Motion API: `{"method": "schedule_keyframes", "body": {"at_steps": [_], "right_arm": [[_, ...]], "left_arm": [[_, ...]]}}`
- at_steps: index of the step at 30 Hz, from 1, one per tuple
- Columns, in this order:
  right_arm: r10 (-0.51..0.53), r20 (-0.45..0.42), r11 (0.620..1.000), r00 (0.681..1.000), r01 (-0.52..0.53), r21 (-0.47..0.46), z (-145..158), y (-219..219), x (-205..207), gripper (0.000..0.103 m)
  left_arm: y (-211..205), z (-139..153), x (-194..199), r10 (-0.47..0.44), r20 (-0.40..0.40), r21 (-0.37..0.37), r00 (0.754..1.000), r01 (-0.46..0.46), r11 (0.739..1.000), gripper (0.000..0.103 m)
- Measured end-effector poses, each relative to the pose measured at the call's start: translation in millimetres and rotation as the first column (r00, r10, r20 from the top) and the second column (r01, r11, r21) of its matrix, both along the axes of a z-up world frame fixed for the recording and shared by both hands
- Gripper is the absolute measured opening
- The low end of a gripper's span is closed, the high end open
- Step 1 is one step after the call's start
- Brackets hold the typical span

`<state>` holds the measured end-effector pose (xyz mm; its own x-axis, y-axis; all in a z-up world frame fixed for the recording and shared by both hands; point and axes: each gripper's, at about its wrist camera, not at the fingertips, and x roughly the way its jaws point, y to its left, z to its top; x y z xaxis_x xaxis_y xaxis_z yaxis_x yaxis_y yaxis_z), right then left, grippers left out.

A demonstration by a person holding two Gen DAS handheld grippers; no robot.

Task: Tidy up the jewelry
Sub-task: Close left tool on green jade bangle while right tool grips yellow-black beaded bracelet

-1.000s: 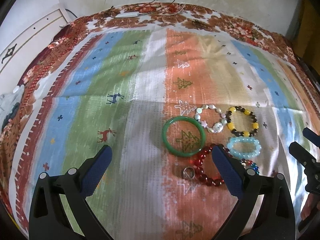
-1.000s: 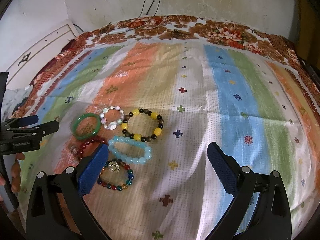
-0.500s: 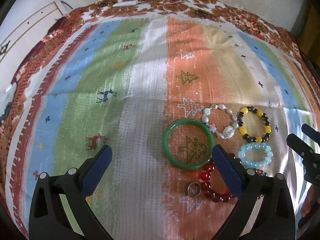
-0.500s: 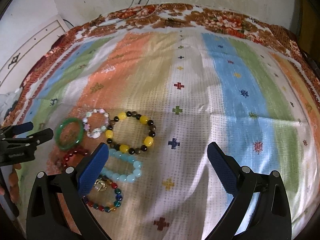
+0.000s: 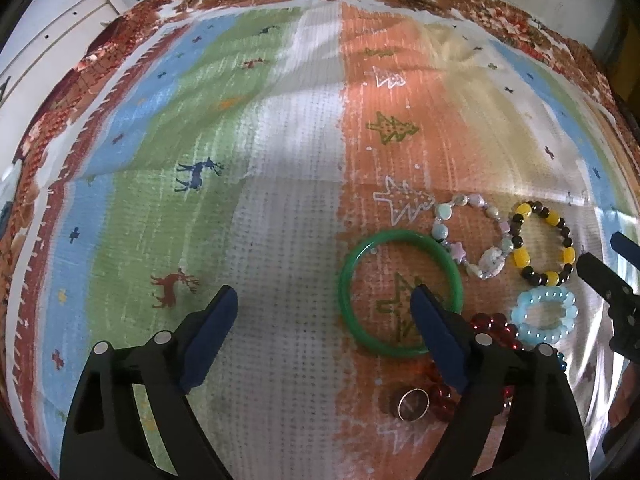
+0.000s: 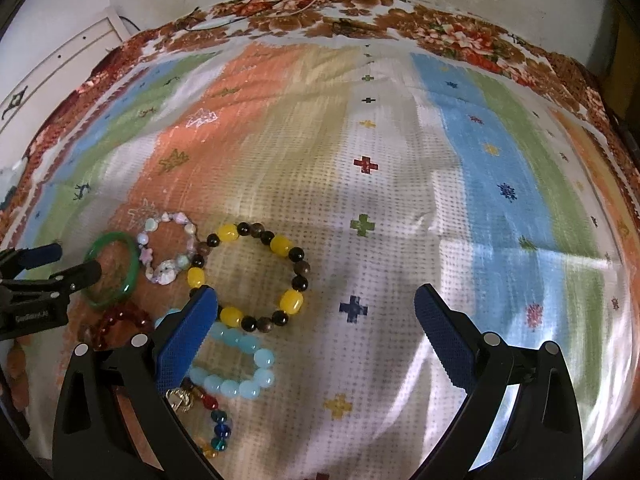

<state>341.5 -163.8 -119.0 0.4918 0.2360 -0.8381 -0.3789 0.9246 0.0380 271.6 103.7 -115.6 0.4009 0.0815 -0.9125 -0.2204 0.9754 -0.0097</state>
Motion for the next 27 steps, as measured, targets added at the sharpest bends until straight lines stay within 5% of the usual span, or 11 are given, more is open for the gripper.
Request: {"method": "schedule_keyframes", "body": {"at_steps": [6,11,14,16,19,21,27], "right_arm": [[0.003,-0.03,1.0,1.0,-0.003,-0.002,-9,2,8,0.099],[0.003,-0.071,1.0,0.997,-0.004,-0.012,-19,4,13,0.072],[-0.005,-0.056,0.999,0.998,0.002,-0.042,-20,5,12,0.061],[0.0,-0.05,0.999,0.999,-0.002,-0.053,-20,6,11,0.054],[0.017,-0.045,0.998,0.999,-0.02,-0.064,-19,8,8,0.03],[0.03,-0.053,0.998,0.998,-0.033,-0.058,-19,8,8,0.012],[0.046,-0.057,0.999,0.997,-0.048,-0.023,-14,5,6,0.012]], "left_arm": [[-2,-8,2,-0.018,-0.019,0.028,1.0,0.018,0.999,0.083],[-1,-10,4,-0.014,-0.032,0.034,0.999,0.015,0.999,0.08],[-3,-9,4,-0.023,-0.034,0.039,0.999,0.024,0.999,0.064],[-3,-6,4,-0.019,-0.023,0.043,1.0,0.02,0.999,0.032],[-4,-7,4,-0.031,-0.024,0.062,0.999,0.032,0.998,0.007],[-5,-7,4,-0.037,-0.024,0.073,0.999,0.039,0.997,0.007],[-1,-2,3,-0.03,-0.015,0.04,0.999,0.03,0.999,0.007]]}}
